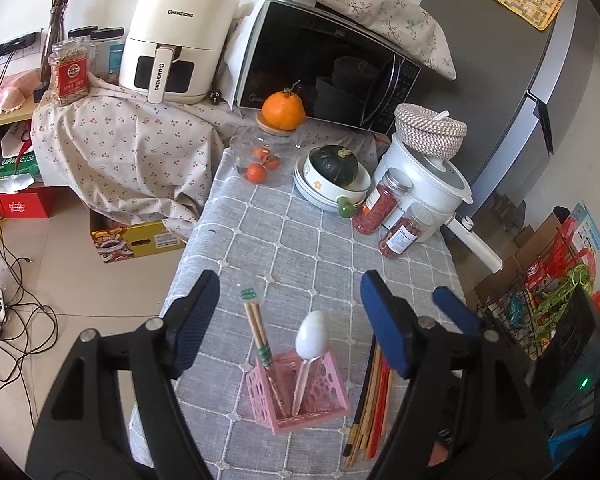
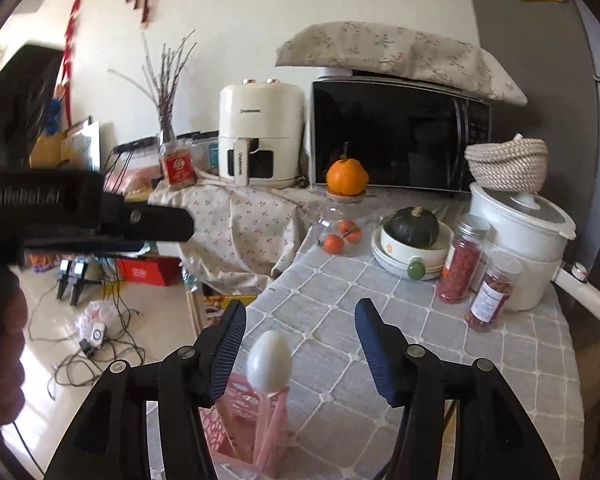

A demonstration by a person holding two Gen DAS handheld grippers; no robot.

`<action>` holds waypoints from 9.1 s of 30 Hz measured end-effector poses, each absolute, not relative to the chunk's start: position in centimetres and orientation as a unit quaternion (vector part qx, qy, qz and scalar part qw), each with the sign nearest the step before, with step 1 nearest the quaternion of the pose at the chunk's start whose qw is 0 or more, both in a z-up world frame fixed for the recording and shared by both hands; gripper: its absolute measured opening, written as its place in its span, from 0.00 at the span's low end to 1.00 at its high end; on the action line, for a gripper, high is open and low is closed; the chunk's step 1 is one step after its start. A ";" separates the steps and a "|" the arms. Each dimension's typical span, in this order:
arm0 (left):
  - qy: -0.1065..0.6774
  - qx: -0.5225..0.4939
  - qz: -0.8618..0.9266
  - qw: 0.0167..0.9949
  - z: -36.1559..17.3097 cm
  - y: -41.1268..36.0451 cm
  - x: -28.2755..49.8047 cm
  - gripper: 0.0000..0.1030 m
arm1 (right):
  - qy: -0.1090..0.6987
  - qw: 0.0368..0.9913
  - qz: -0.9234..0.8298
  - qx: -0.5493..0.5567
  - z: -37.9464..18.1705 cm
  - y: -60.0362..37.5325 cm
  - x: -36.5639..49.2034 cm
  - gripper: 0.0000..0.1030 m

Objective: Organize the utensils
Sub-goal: 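Move both tools back over the chopstick bundle and red spoon, then grasp a wooden chopstick with the left tool while the right tool grasps another, then lift the wooden chopsticks with both tools and carry them toward the pink holder, then lower both chopsticks into the pink holder and open both tools, then move both tools back over the chopstick bundle and red spoon, then grasp the red spoon with the left tool while the right tool grasps a black chopstick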

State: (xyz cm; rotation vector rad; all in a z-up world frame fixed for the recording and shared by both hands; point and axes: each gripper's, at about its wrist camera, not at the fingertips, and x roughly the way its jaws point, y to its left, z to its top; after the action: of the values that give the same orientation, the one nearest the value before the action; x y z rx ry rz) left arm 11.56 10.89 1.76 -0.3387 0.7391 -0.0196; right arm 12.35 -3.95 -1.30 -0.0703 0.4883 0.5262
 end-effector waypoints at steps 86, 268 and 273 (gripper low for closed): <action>0.449 -0.106 -0.114 0.880 -3.5 -3.5 14.8 0.08 | 0.635 0.744 0.117 0.171 -16.3 -18.1 22.2 0.22; 0.540 -0.049 -0.087 0.836 -11.2 -8.5 16.9 0.04 | 0.566 0.796 0.092 0.192 -8.3 -24.0 18.1 0.63; 0.468 -0.074 -0.106 0.874 -6.0 -6.7 15.0 0.04 | 0.597 0.778 0.088 0.174 -11.3 -22.6 19.3 0.62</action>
State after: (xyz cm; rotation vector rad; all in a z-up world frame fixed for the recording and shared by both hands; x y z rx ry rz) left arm 15.02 -6.66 -6.04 -0.1537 0.9777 -0.2222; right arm 19.29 -22.63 -11.29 0.3762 1.2919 0.1895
